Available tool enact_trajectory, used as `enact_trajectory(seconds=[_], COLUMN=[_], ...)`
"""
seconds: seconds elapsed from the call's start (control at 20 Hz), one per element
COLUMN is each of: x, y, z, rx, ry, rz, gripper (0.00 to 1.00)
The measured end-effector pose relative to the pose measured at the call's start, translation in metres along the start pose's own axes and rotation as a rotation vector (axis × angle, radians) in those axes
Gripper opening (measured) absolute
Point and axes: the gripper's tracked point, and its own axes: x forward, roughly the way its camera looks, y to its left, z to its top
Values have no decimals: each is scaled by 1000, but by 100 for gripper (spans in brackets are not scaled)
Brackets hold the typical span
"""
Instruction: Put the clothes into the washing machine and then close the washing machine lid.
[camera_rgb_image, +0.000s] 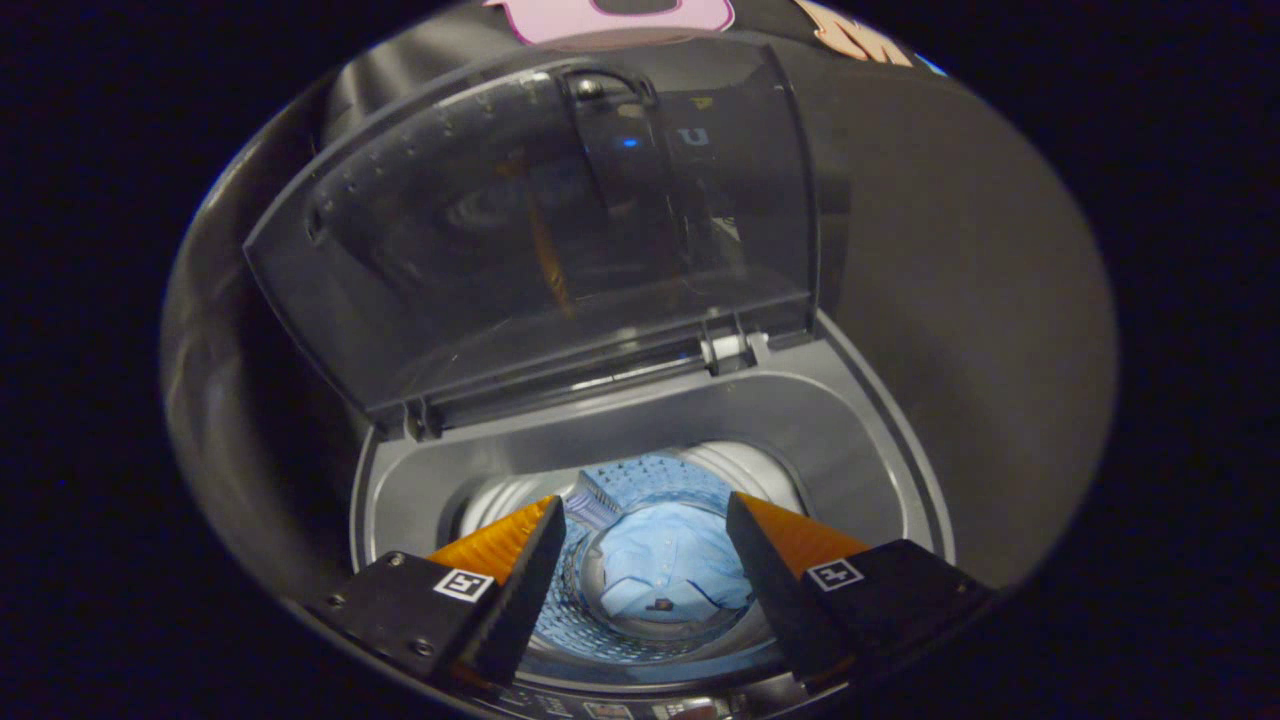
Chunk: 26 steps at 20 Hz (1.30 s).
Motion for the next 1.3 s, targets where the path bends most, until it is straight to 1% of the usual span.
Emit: enact_trajectory(seconds=[0.2,0.4,0.45,0.55,0.6,0.65,0.7,0.8,0.85,0.95,1.1,1.2,1.3], x=[-28,-54,-59,-72,-83,-93,-105,-127,-128,-129,-122,-120,-113], y=[23,49,52,58,64,70,72,77,86,90,90,97,93], z=[47,86,95,124,145,165,189,223,233,246,261,259,262], rx=[-67,-36,-44,-78,-84,-63,-50,-41,-42,-67,-83,-126,-204], ry=[-110,-173,-175,-229,-276,-344,-425,-510,-536,-561,-604,-653,-711], rz=[20,46,48,46,61,74,69,53,72,93,78,92,27], gripper=[98,98,97,98,98,97,97,96,97,96,96,96,96])
